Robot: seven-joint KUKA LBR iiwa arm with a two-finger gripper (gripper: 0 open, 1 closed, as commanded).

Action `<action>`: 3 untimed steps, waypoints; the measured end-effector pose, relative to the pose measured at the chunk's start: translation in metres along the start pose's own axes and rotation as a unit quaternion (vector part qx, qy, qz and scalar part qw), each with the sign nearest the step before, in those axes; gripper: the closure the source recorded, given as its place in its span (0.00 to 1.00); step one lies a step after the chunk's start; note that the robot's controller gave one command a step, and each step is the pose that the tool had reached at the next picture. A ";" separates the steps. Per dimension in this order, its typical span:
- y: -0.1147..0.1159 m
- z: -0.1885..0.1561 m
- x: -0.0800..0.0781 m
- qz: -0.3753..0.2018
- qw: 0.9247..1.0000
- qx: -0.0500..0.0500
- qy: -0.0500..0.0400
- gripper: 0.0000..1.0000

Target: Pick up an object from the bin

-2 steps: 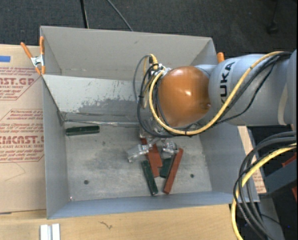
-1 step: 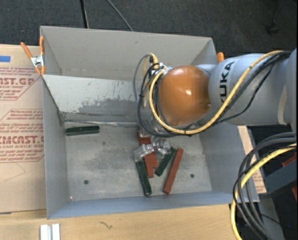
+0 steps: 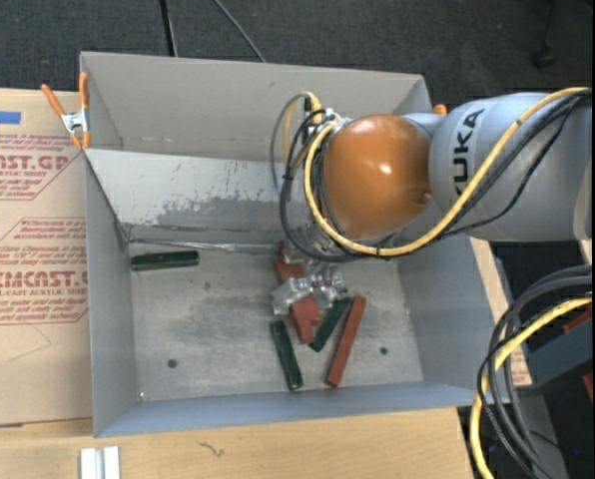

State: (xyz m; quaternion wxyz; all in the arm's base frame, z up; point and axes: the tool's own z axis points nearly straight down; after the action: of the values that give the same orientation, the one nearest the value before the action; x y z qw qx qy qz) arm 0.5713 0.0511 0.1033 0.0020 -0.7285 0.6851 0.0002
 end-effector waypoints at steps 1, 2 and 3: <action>0.000 -0.011 -0.001 0.001 1.000 -0.001 0.000 1.00; -0.001 -0.070 -0.004 0.002 1.000 0.001 0.000 1.00; -0.002 -0.090 -0.005 0.003 1.000 0.000 0.000 1.00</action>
Offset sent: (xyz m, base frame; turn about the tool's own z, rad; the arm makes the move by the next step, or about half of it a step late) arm 0.0001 -0.0001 0.0113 0.0000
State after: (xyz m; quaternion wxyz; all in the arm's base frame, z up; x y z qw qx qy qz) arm 0.5723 0.0562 0.1932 0.0018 -0.7266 0.6871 0.0002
